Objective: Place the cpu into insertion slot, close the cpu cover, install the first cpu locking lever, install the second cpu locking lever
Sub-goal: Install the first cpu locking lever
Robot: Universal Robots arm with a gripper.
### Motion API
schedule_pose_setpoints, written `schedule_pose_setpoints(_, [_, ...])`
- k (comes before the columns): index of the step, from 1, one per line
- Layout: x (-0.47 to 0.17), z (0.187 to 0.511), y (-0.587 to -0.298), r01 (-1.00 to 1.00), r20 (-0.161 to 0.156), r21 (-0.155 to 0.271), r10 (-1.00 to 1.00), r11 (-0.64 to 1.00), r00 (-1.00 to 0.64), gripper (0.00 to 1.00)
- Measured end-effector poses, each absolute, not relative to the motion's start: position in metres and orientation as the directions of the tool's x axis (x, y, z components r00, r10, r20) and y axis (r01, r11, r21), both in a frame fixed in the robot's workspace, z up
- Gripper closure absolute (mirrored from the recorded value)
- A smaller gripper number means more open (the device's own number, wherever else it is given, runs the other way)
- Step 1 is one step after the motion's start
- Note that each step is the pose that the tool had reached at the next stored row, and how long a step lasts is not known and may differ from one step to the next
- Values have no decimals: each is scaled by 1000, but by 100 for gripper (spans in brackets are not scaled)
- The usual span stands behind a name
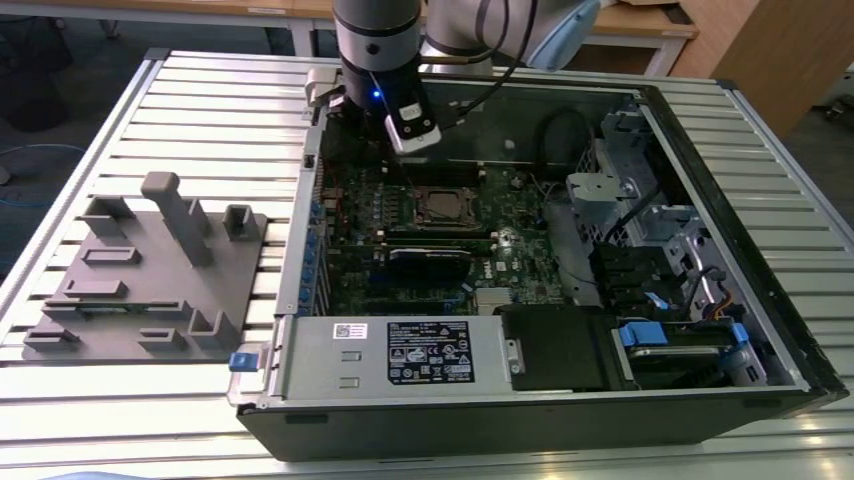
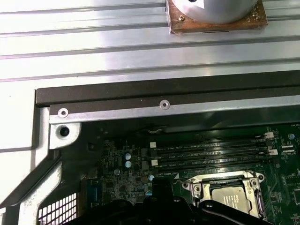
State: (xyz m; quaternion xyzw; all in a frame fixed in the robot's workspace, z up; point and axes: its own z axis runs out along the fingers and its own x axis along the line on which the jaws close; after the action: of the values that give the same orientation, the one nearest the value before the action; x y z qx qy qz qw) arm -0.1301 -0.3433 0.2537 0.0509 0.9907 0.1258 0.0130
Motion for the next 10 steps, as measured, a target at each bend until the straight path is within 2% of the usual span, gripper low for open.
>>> schedule_pose_setpoints(10, [-120,253,-343,98,-13,251,104,963,-994,90])
